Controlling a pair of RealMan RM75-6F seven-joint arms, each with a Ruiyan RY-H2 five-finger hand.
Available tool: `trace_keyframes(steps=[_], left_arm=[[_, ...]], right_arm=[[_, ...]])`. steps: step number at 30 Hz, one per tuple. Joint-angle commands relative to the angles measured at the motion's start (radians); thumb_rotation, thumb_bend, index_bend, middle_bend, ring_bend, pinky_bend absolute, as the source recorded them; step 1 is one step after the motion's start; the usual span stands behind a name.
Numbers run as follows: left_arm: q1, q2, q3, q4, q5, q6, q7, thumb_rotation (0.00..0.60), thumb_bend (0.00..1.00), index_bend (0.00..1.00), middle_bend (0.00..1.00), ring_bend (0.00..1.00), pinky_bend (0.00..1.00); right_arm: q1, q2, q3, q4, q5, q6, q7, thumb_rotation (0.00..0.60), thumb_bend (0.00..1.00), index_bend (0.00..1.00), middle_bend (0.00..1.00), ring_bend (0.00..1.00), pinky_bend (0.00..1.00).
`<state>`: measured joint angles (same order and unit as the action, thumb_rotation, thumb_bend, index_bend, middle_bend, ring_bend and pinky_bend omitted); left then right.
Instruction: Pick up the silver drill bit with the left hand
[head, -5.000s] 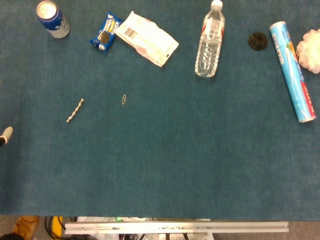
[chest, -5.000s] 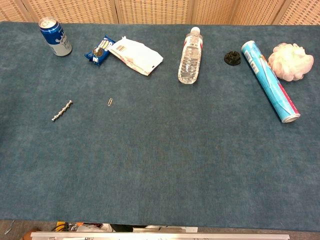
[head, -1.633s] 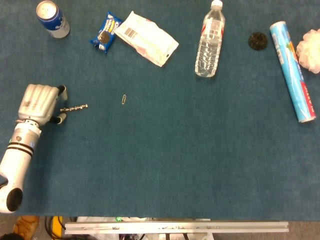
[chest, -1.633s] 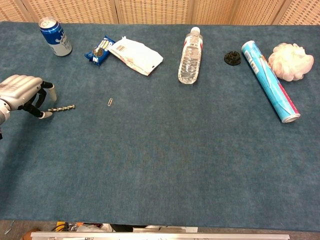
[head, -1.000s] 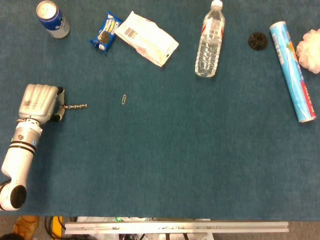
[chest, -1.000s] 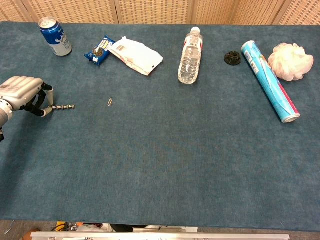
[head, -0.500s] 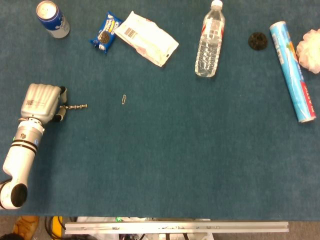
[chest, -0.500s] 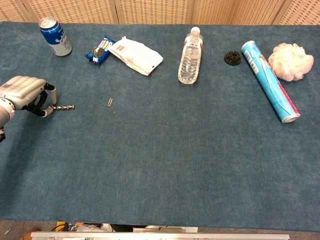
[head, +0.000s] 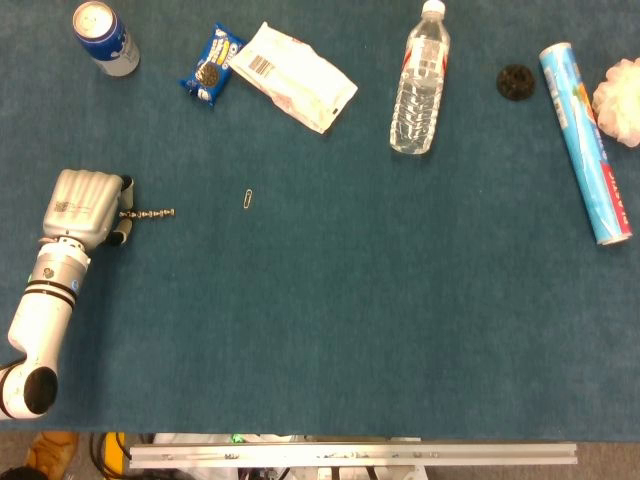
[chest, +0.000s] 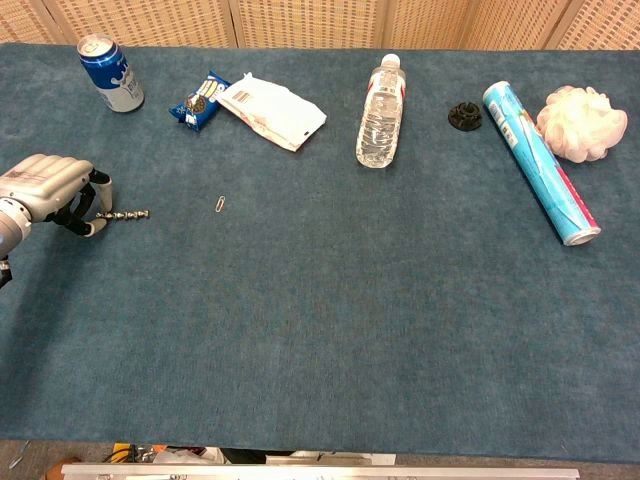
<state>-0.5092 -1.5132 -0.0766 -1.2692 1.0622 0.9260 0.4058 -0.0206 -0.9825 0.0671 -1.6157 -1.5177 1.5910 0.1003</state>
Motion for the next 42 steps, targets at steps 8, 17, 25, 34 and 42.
trace_keyframes(steps=[8,17,25,34,42], left_arm=[[-0.002,-0.011,0.0,0.016,-0.006,-0.001,-0.009,0.6,0.32,0.51,0.75,0.75,0.71],[-0.007,-0.02,-0.001,0.027,-0.019,-0.008,-0.007,0.6,0.34,0.53,0.76,0.75,0.71],[-0.006,-0.021,-0.005,0.024,-0.005,0.004,-0.031,0.6,0.36,0.57,0.78,0.76,0.71],[-0.003,0.016,-0.004,-0.025,0.02,0.035,-0.025,0.6,0.38,0.58,0.78,0.76,0.72],[0.002,0.079,-0.004,-0.126,0.066,0.091,-0.01,0.6,0.38,0.59,0.78,0.76,0.72]], right_arm=[[-0.006,0.001,0.004,-0.002,0.005,0.009,-0.002,0.6,0.36,0.43,0.38,0.38,0.54],[-0.012,0.002,0.005,-0.002,0.006,0.016,-0.001,0.6,0.36,0.43,0.38,0.38,0.54],[-0.012,0.002,0.007,0.0,0.007,0.015,0.003,0.6,0.36,0.43,0.38,0.38,0.54],[-0.014,0.002,0.007,0.001,0.004,0.019,0.008,0.6,0.36,0.43,0.38,0.38,0.54],[-0.015,-0.002,0.008,0.007,-0.001,0.022,0.016,0.6,0.36,0.43,0.38,0.38,0.54]])
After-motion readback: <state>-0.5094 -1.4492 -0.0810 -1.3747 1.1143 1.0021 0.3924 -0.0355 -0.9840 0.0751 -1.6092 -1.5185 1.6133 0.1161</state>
